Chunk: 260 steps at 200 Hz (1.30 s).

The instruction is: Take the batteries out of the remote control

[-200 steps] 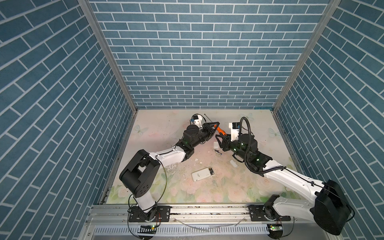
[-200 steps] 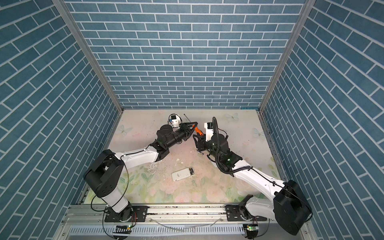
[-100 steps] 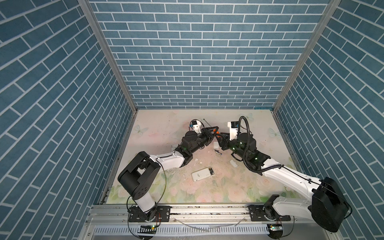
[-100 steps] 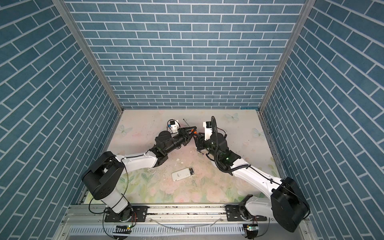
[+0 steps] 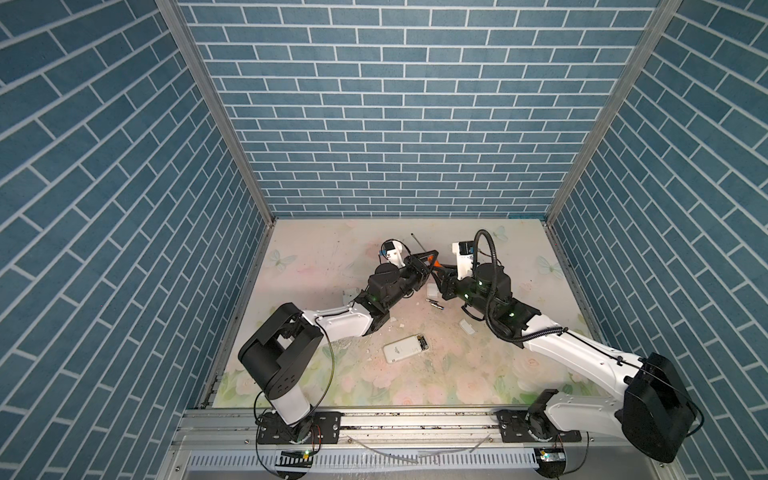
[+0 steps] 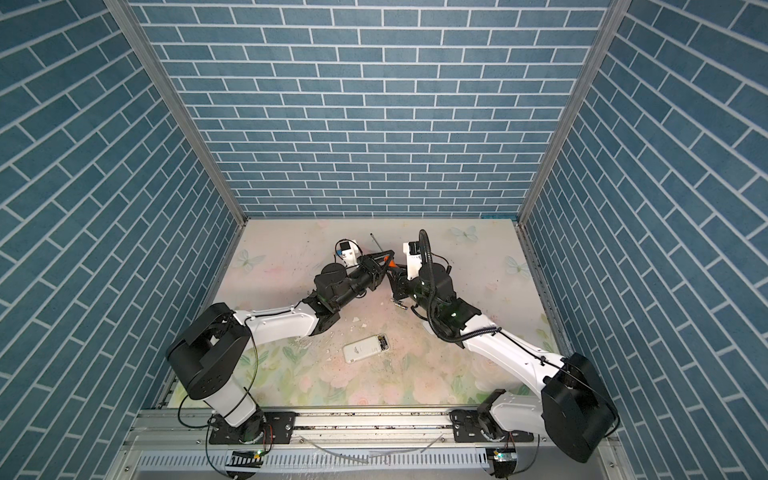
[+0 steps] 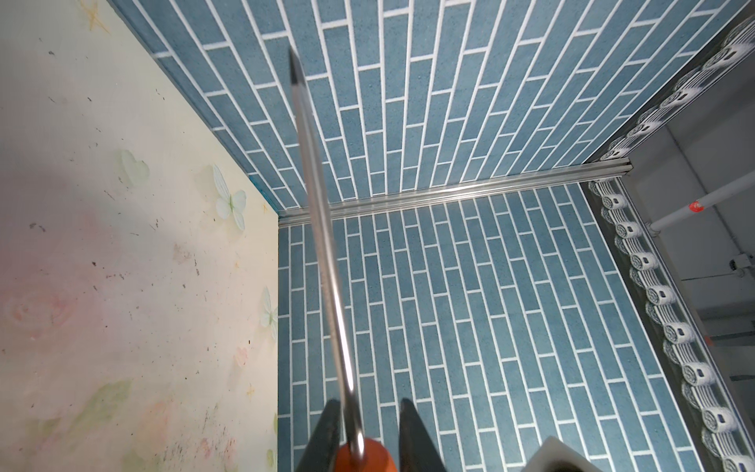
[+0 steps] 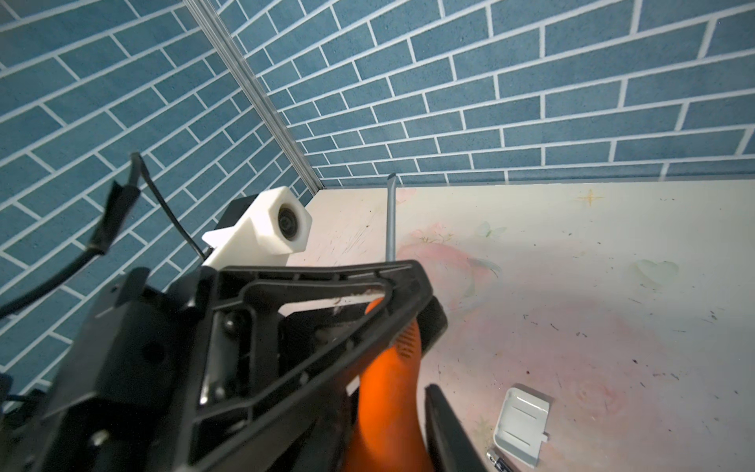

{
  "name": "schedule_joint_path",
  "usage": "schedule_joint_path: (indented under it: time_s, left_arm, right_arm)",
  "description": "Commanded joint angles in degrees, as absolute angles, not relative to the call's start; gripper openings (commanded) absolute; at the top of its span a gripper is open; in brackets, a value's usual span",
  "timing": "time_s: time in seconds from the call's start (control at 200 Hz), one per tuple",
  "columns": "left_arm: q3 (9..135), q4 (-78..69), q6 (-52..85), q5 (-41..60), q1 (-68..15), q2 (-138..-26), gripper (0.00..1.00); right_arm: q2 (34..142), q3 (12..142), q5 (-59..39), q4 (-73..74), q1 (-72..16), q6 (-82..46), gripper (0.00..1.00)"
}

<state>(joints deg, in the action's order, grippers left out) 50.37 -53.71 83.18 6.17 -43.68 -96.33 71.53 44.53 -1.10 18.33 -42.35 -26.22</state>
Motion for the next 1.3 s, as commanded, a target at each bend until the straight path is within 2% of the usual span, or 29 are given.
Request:
schedule_joint_path:
  time_s: [0.0, 0.245, 0.425, 0.565, 0.69, 0.79, 0.865, 1.08, 1.295]
  left_arm:
    - [51.44, -55.02, 83.19, 13.45, -48.33, -97.16, 0.00]
    - [49.19, -55.08, 83.04, 13.02, -48.48, -96.28, 0.00]
    - [46.20, -56.49, 83.06, 12.54, -48.25, -95.64, 0.00]
    - [44.31, -53.82, 79.06, 12.13, -47.51, -92.69, 0.00]
    - [44.98, -46.07, 72.81, 11.80, -46.87, -88.50, 0.13]
    - [45.22, -41.71, 68.81, 11.24, -46.03, -84.89, 0.29]
    - [45.03, -38.44, 65.92, 10.76, -44.99, -81.99, 0.36]
    - [42.10, -33.04, 61.61, 12.88, -37.63, -73.86, 0.39]
    - [40.17, -21.34, 58.65, 18.15, -30.95, -69.28, 0.39]
  right_arm:
    - [72.18, 48.43, -0.94, 21.80, -42.53, -24.41, 0.21]
    - [69.63, 47.81, 1.06, 20.01, -42.54, -23.42, 0.00]
    - [67.01, 48.73, 2.31, 14.64, -42.53, -22.46, 0.00]
    - [66.75, 53.10, 1.71, 4.38, -42.54, -22.32, 0.00]
    - [66.60, 55.61, 0.54, -3.23, -42.54, -22.76, 0.00]
    - [65.17, 55.77, 1.05, -6.78, -42.53, -23.16, 0.00]
    - [63.52, 55.78, 1.27, -9.34, -42.54, -23.76, 0.00]
    - [60.11, 57.43, 0.40, -18.67, -42.54, -23.96, 0.00]
    - [58.43, 62.42, -7.26, -29.57, -42.54, -24.37, 0.00]
